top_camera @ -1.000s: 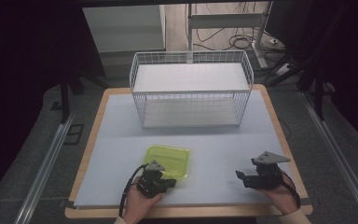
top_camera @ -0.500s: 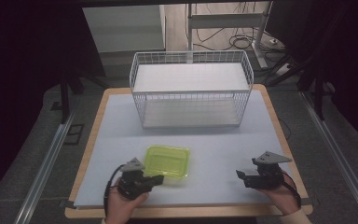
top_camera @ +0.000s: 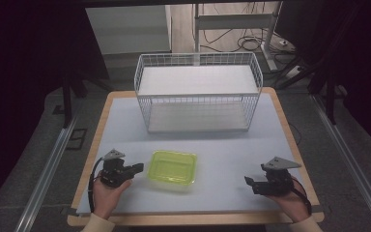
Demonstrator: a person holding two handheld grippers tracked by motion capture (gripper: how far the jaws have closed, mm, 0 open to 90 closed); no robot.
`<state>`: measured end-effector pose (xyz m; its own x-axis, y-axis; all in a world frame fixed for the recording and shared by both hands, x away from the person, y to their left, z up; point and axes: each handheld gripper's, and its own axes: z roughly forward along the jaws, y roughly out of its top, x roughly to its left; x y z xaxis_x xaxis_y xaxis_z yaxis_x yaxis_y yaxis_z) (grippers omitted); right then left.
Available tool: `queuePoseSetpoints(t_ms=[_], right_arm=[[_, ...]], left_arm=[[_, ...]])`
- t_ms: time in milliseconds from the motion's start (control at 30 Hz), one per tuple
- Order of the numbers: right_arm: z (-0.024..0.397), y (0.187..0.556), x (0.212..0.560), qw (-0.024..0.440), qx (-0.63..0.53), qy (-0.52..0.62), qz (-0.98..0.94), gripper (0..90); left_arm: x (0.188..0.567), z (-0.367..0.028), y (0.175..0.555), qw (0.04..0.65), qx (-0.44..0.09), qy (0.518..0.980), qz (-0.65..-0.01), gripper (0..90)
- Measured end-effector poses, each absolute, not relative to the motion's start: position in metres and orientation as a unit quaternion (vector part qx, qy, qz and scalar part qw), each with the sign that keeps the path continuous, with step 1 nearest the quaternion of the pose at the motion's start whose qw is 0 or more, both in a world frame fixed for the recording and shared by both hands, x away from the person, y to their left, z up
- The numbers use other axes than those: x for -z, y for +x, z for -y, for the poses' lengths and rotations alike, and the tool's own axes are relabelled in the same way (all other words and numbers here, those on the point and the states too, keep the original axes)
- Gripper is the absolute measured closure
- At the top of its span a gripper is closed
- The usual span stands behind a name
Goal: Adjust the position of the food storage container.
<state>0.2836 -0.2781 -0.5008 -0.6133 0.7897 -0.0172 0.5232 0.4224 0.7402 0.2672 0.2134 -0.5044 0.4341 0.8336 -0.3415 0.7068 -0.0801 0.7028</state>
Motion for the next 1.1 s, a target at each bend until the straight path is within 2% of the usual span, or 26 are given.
queuePoseSetpoints(t_ms=[367, 1100], right_arm=[[0.279, 0.284, 0.501, 0.185, -0.361, 0.399, -0.822, 20.5], [0.278, 0.284, 0.501, 0.184, -0.36, 0.398, -0.823, 20.5]], left_arm=[[0.53, -0.203, 0.287, 0.395, -0.043, 0.75, -0.53, 90.0], [0.535, -0.177, 0.287, 0.392, -0.016, 0.77, -0.503, 90.0]])
